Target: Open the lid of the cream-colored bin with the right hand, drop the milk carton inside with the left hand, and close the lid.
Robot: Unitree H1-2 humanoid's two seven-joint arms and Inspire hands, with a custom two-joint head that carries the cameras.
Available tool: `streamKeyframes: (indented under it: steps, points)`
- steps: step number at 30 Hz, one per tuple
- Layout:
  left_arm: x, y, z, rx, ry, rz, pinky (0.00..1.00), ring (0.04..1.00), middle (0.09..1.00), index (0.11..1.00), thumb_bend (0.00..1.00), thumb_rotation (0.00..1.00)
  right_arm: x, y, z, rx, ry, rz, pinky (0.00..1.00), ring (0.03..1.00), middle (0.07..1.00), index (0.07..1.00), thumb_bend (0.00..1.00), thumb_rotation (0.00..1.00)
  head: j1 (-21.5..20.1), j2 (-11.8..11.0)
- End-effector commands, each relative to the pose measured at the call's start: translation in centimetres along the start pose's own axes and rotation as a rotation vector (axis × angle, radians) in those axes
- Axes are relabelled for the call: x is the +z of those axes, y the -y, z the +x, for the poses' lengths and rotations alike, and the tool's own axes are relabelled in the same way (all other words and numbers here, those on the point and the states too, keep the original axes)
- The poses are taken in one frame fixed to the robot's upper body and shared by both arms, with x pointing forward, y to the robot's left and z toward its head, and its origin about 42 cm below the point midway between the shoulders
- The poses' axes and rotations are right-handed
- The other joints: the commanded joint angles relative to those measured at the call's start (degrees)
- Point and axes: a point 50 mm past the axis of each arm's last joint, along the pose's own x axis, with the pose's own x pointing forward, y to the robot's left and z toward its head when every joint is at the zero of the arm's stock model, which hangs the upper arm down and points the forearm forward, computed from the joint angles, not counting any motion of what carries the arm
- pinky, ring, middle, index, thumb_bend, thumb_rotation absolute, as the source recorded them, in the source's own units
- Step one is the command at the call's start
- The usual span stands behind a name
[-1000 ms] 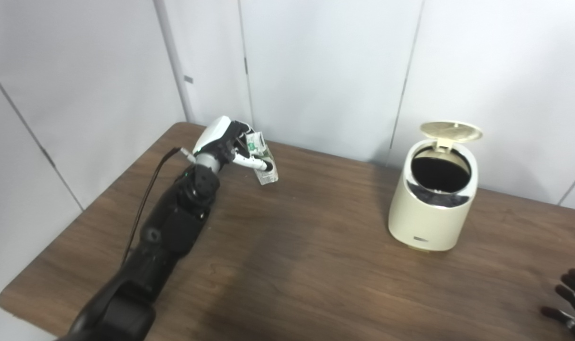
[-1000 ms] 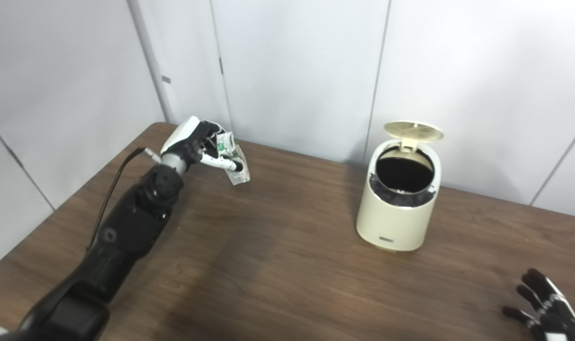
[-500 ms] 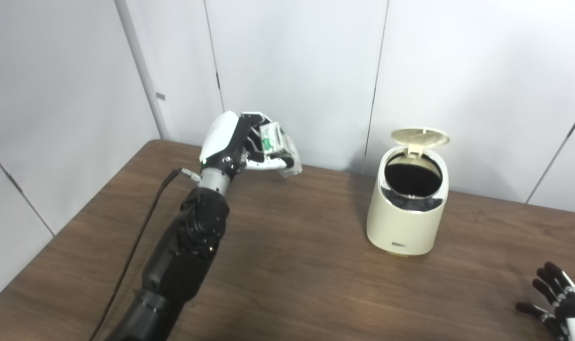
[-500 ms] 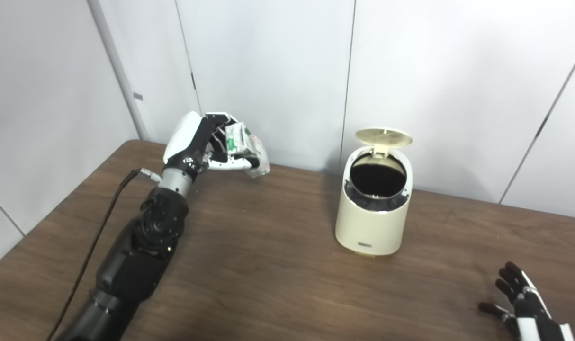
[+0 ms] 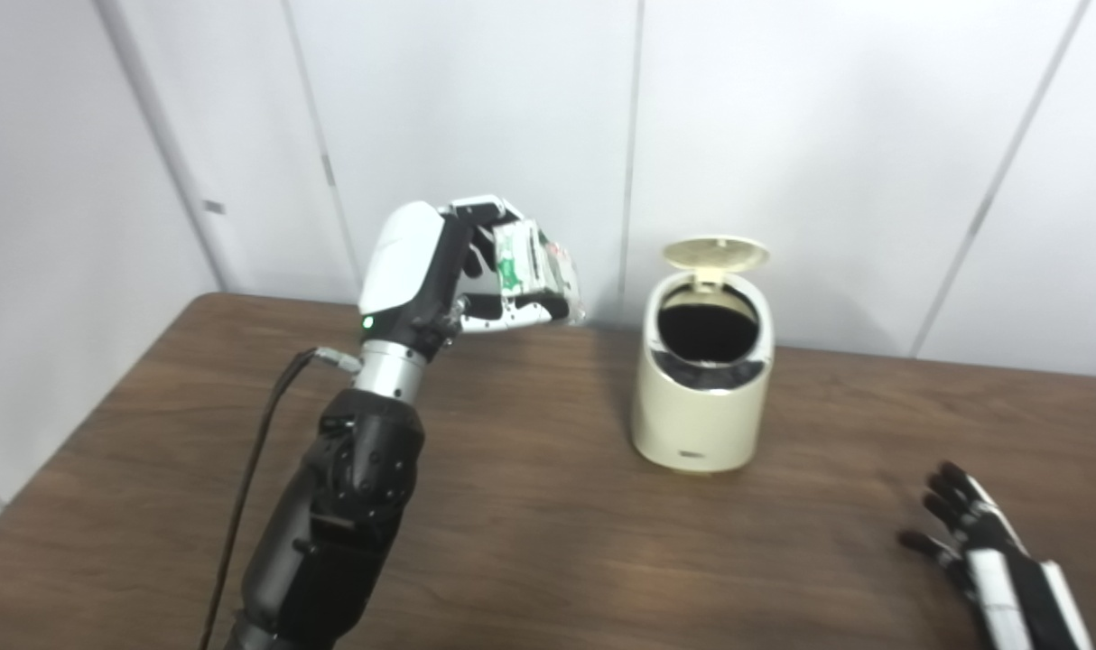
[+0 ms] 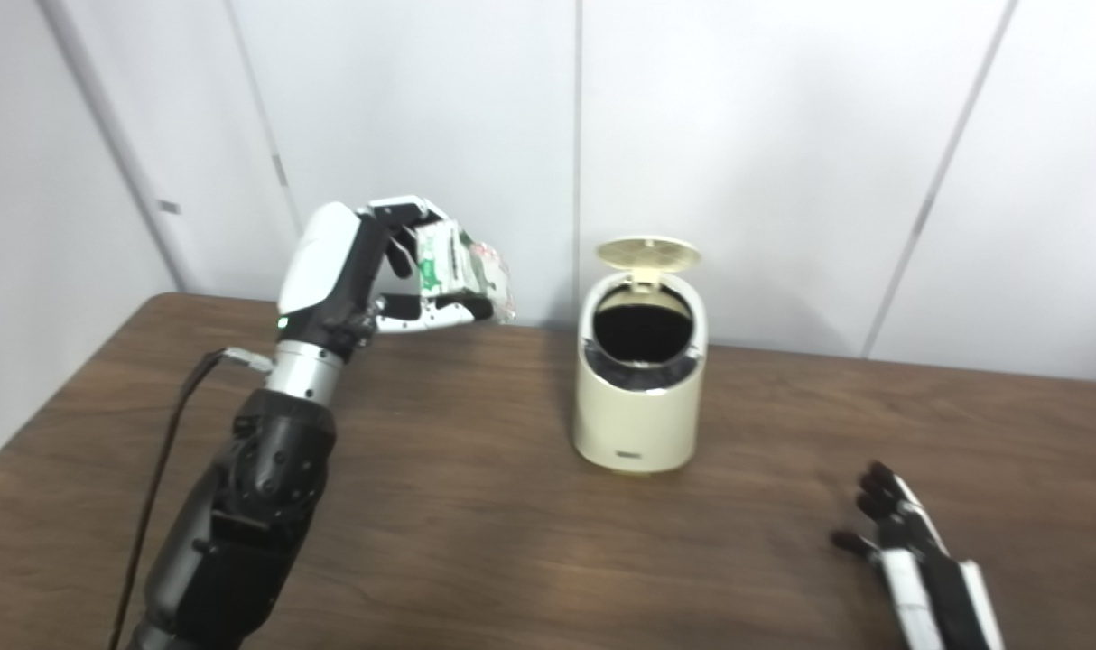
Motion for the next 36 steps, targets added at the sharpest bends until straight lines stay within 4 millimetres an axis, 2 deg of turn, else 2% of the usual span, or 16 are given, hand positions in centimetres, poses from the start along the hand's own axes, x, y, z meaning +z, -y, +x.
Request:
streamKeyframes:
  steps: [1,8,13,16,23,36]
  points:
    - [2.7,-1.5,1.6,0.094,0.142,0.012,0.34,0.44,0.508,0.471,0.48,0.0,1.2,-0.6,0.1,0.003,0.063,-0.015,0.87,0.922,0.917,0.919,0.6,0.88,-0.17,0.01]
    - [4.1,-0.3,2.0,0.098,0.189,-0.019,0.35,0.441,0.502,0.466,0.48,0.0,1.5,-1.7,-0.3,0.015,0.067,-0.023,0.87,0.916,0.916,0.935,0.57,0.91,-3.79,-0.38]
    - [4.4,0.9,2.4,0.097,0.204,-0.014,0.35,0.433,0.505,0.473,0.48,0.0,1.5,-2.3,-0.3,0.011,0.069,-0.016,0.86,0.913,0.917,0.935,0.64,0.96,-5.24,-0.65]
    - [4.5,1.9,2.6,0.091,0.209,-0.021,0.34,0.429,0.503,0.476,0.48,0.0,1.5,-2.5,-0.3,0.009,0.067,-0.013,0.87,0.912,0.916,0.934,0.64,0.96,-5.93,-0.77]
    - [4.0,4.0,3.5,0.08,0.231,-0.028,0.35,0.419,0.507,0.487,0.48,0.0,1.4,-2.8,-0.4,0.019,0.082,-0.008,0.9,0.929,0.926,0.947,0.6,1.0,-6.3,-1.06]
    - [2.3,6.7,5.1,0.022,0.232,-0.004,0.37,0.413,0.525,0.476,0.48,0.0,1.3,-3.1,-0.2,0.006,0.087,0.004,0.9,0.932,0.925,0.945,0.63,1.0,-7.01,-1.75]
